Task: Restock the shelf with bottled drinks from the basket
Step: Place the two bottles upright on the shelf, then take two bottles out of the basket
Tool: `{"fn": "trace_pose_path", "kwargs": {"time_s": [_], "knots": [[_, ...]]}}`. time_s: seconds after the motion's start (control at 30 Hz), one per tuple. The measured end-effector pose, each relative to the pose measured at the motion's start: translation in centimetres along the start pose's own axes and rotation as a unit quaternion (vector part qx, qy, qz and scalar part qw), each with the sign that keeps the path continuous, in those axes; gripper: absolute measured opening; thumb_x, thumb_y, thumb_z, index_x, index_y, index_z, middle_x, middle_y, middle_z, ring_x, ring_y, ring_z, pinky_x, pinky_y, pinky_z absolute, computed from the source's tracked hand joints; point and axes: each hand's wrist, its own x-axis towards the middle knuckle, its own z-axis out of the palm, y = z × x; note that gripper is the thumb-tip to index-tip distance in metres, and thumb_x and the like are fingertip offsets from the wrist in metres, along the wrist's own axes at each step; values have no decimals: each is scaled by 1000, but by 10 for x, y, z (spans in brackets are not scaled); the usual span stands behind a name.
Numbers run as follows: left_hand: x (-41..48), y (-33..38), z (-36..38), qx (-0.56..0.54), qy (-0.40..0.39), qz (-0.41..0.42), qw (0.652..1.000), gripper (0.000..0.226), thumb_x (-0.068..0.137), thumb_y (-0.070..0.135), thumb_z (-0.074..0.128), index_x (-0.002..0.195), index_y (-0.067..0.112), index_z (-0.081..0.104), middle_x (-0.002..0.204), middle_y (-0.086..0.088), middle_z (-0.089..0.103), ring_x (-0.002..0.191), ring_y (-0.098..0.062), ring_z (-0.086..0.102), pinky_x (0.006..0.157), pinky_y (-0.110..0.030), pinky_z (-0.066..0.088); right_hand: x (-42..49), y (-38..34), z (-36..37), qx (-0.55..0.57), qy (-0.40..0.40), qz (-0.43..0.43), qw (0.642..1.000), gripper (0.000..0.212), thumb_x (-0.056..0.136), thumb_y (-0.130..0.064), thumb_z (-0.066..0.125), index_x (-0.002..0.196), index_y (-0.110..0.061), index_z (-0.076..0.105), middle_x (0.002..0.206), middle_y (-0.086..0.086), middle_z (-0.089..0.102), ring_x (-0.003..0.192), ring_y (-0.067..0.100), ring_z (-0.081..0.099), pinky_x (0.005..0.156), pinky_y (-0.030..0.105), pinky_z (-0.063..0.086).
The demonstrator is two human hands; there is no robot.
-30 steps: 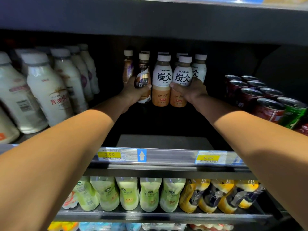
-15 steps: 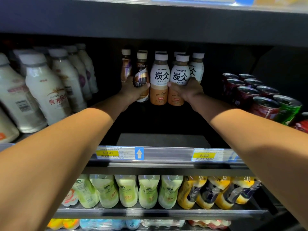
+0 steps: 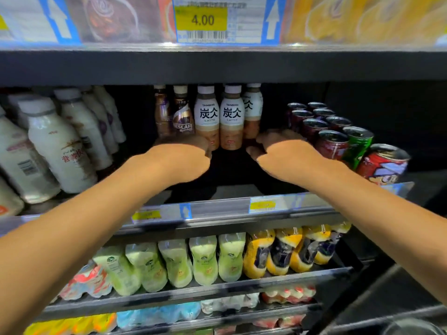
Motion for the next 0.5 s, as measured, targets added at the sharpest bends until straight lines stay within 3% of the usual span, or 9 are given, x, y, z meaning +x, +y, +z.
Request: {"fn": "trace_pose_path", "kwargs": {"time_s": [0.07,0.17,0.23,0.33,0.43,0.5], "knots": [[-30,38,-9,85,17,51,995,29,103,35,30,88,18,48,88,-1,53,82,-27,51,75,-37,47,-41,10,-10,-37,29,-27,999,40,104,-40,40,106,-8,63,112,14,64,109,37,58,87,42,47],[-66,96,-21,126,110,146,975,22,103,38,27,91,23,38,95,0,56,91,-28,58,66,-35,37,-102,33,-23,-39,76,-36,996,39,105,-34,36,108,-11,67,112,8,63,109,30,57,90,44,49],[-80,130,-17,114,115,176,971,21,102,38,25,95,24,39,98,3,54,91,-24,56,64,-34,33,-143,53,-30,-49,69,0,996,40,104,-33,31,110,-15,66,114,5,63,109,28,58,90,44,48],[-98,187,-15,96,154,258,949,23,97,29,32,85,19,48,82,-1,52,72,-25,53,56,-33,23,-201,88,-30,-93,22,71,993,48,103,-42,19,111,-21,62,112,0,62,108,24,58,88,41,50],[-105,254,7,112,117,344,925,20,100,28,25,100,25,45,93,-1,44,85,-25,52,58,-33,23,-251,133,-22,-105,-30,169,980,52,100,-52,16,114,-25,59,113,-3,61,108,25,57,87,41,50],[-106,303,19,84,91,364,923,18,97,26,32,93,23,50,83,-2,45,75,-26,54,56,-32,21,-281,168,-13,-113,-44,221,968,54,97,-52,13,104,-24,59,104,-2,62,100,26,59,79,40,50]]}}
